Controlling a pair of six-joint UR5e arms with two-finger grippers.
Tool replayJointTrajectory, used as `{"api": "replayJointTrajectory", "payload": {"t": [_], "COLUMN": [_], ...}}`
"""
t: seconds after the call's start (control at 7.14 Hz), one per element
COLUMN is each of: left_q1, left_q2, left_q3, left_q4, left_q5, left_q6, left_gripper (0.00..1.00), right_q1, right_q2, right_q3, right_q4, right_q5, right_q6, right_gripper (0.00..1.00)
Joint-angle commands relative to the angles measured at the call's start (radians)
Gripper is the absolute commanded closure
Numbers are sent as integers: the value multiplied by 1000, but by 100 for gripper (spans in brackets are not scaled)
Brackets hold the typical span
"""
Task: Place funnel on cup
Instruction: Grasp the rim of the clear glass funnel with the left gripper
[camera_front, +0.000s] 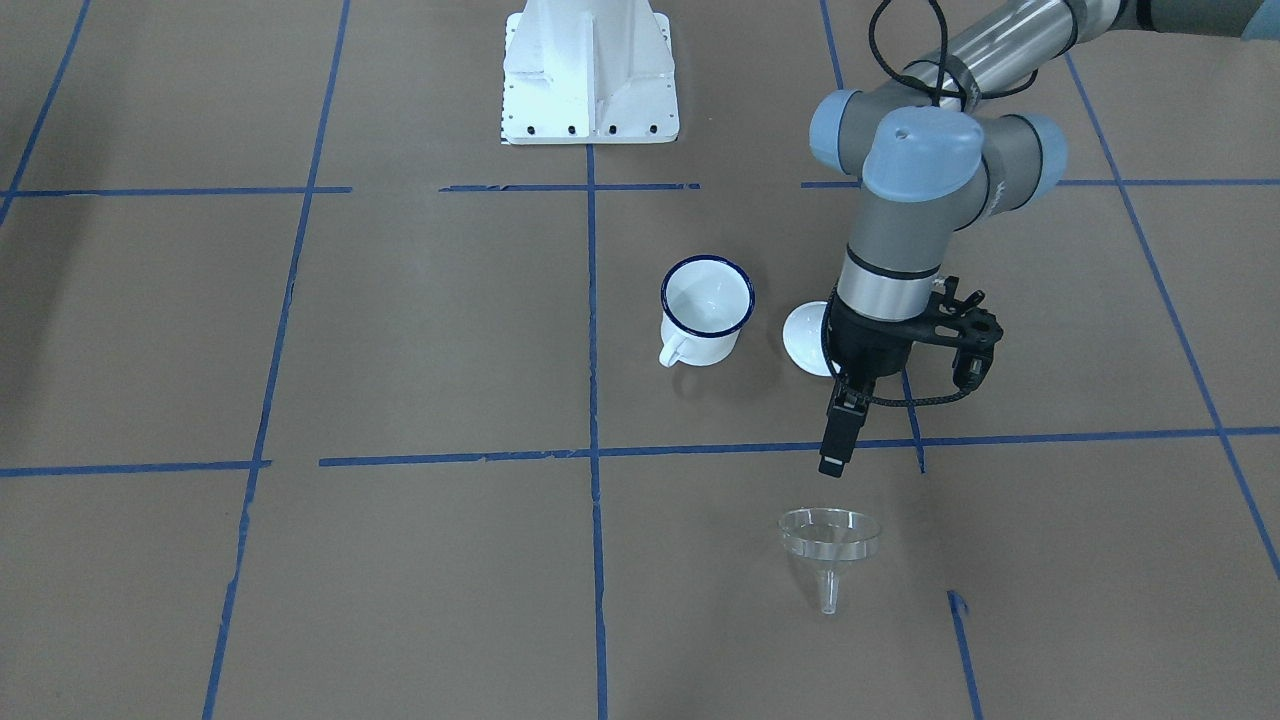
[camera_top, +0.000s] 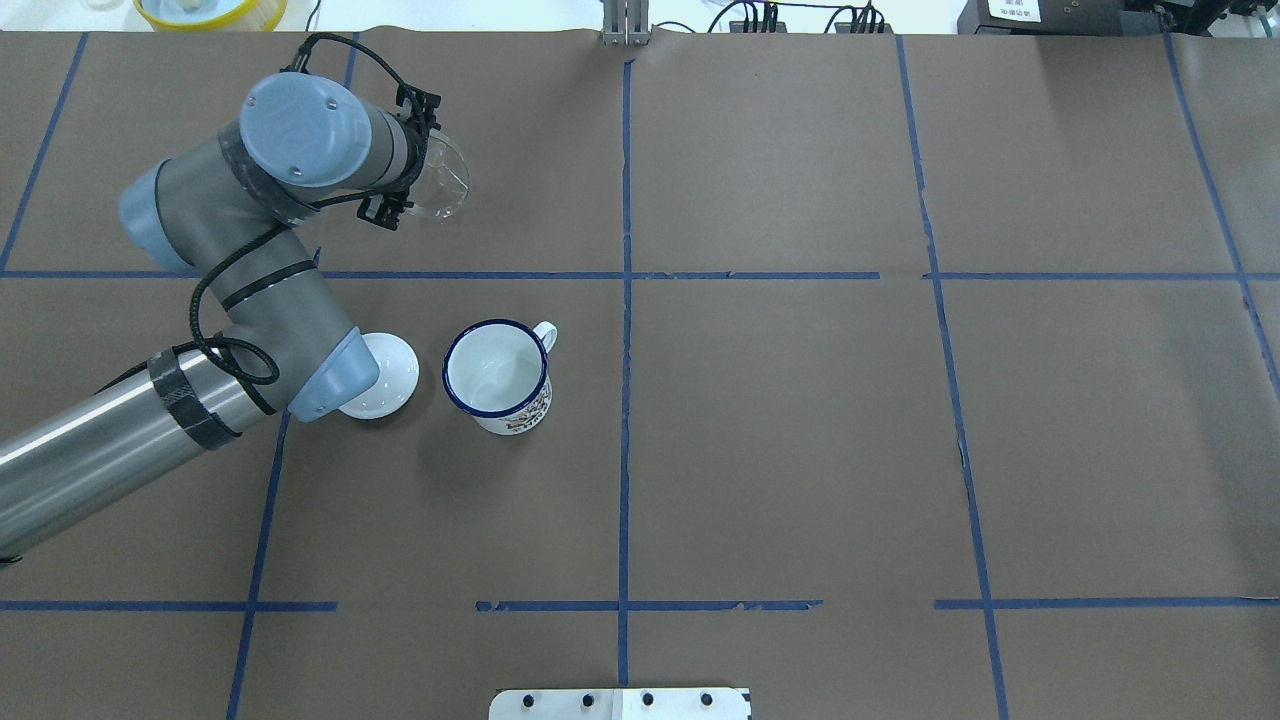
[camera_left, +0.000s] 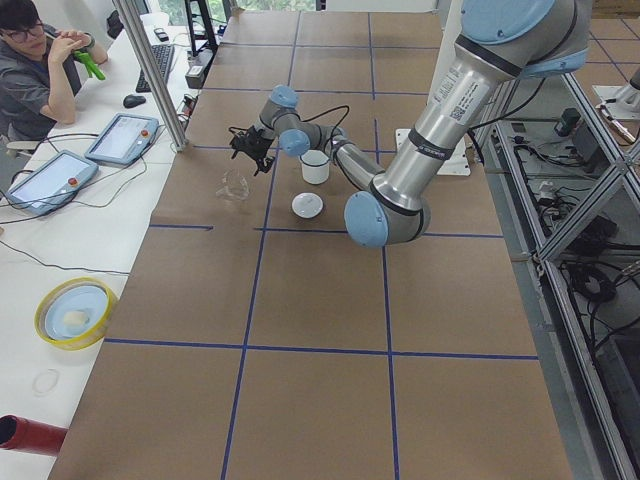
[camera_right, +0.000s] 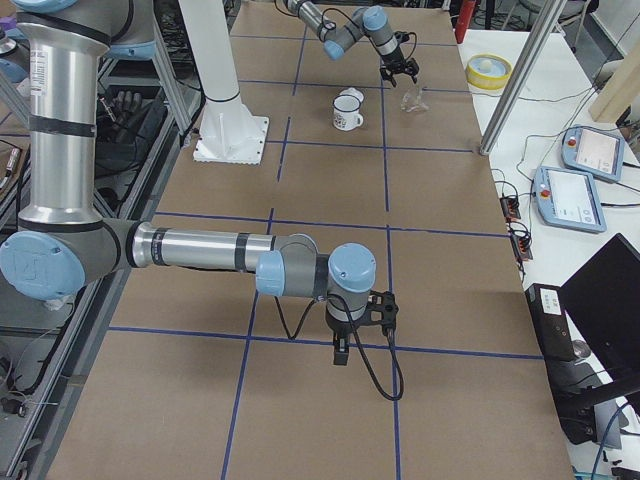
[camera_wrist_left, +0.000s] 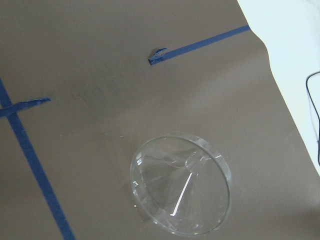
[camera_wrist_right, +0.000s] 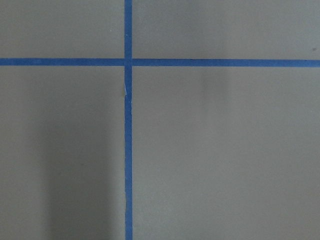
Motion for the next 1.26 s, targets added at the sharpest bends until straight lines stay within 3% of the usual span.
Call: {"api": "replayJointTrajectory", "payload": {"t": [0.0,0.84,0.98,1.12], "left_q1": [18,15,15,15], "left_q2": [-40,-62,-62,-62], "left_q3": [107,220,226,230], "left_q4": [-86,-215,-236,-251], "left_q5": [35,107,118,119], "left_q6": [-12,-9,-7,-6], "left_gripper": [0,0,4,22], "right_q1": [0,0,0,0], "right_q2": [0,0,0,0], "right_q3": [0,0,0,0], "right_q4": [0,0,0,0], "right_q5": [0,0,0,0], "right_q6": [0,0,0,0], "right_gripper": [0,0,0,0]}}
